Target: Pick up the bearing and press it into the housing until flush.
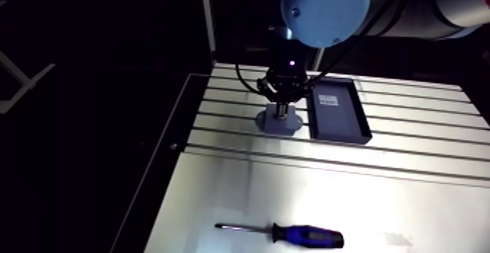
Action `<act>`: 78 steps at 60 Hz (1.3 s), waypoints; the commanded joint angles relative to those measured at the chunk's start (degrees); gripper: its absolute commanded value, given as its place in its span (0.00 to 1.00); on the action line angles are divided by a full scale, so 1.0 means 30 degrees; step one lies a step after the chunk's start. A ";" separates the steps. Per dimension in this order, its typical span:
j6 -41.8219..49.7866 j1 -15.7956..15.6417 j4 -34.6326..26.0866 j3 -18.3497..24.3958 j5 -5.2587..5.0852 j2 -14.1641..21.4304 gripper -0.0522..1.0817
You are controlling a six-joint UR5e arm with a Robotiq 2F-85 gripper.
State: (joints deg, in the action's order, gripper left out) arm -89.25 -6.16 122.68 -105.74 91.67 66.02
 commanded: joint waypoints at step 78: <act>0.0001 -0.0024 0.0050 -0.0214 0.0074 -0.0052 0.94</act>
State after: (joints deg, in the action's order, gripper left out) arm -89.25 -6.15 122.84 -106.30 91.90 65.87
